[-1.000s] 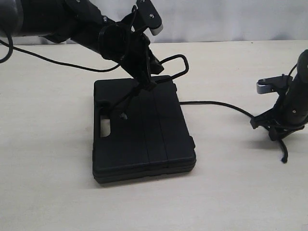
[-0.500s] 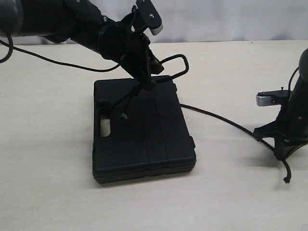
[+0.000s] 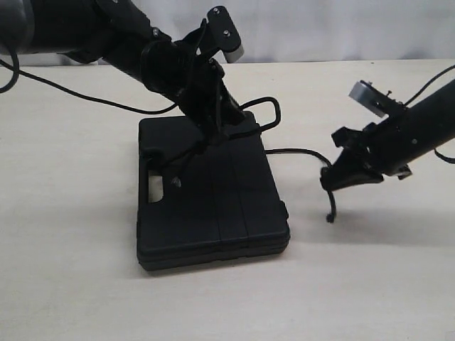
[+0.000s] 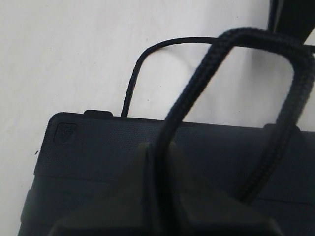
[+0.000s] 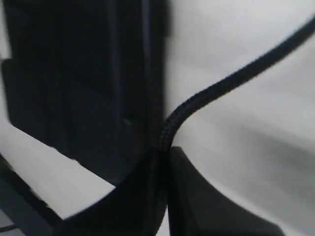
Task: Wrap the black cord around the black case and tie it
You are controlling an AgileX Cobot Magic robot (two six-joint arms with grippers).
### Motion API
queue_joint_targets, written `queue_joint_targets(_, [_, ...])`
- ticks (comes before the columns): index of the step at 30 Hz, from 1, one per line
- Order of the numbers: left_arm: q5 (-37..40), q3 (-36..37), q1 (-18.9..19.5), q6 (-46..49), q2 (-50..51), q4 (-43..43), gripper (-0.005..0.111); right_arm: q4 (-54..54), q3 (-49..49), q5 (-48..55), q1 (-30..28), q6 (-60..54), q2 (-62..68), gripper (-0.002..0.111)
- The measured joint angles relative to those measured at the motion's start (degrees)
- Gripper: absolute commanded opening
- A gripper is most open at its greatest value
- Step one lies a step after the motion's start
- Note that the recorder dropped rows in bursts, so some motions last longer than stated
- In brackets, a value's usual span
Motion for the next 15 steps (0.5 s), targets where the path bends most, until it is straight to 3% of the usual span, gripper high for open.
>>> queue_joint_targets(7, [0.36, 0.00, 0.00, 0.22, 0.00, 0.00, 0.000, 21.04, 0.00, 0.31, 0.00, -11.78, 0.00, 0.004])
queue_joint_targets(15, [2.06, 0.00, 0.00, 3.01, 0.00, -2.10, 0.000, 27.22, 0.00, -8.68, 0.00, -12.72, 0.00, 0.004])
